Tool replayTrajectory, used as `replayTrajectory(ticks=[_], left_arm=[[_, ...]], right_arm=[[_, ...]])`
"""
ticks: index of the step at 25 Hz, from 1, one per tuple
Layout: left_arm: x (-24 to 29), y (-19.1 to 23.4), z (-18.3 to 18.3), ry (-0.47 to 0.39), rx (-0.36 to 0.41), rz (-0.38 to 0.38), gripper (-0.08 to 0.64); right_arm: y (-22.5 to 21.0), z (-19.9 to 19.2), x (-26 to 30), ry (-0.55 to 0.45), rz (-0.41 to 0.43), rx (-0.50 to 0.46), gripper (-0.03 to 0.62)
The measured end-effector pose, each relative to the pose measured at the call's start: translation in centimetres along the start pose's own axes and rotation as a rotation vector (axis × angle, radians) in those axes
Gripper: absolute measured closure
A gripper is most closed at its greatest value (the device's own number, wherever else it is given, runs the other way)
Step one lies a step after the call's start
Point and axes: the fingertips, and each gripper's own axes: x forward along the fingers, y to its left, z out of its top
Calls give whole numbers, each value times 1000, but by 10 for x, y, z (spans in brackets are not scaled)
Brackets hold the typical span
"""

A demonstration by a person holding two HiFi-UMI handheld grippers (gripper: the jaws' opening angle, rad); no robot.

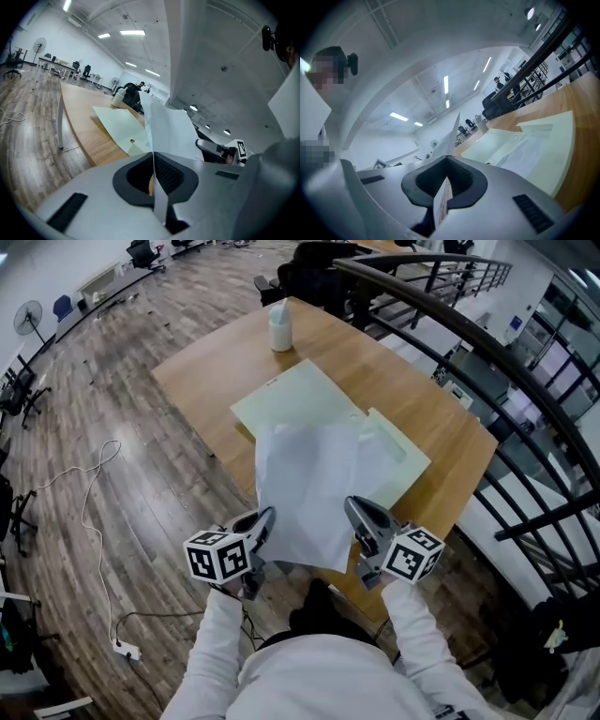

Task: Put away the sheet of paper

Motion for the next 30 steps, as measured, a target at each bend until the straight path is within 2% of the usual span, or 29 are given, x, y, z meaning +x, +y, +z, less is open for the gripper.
replayTrajectory(ticks=[11,18,24,30], left_arm=[[98,-30,39,79,100,-80,543],[135,-36,62,111,163,-144,543],[165,-29,81,167,205,-239,543],[194,-30,105,226,279,-357,543]], right_arm=[[-72,55,-18,-114,-98,17,565],[-89,77,-20,-200,-171,14,565],[-100,85,-10,-260,-267,15,565],[-108,98,-5,-342,-388,-6,565]])
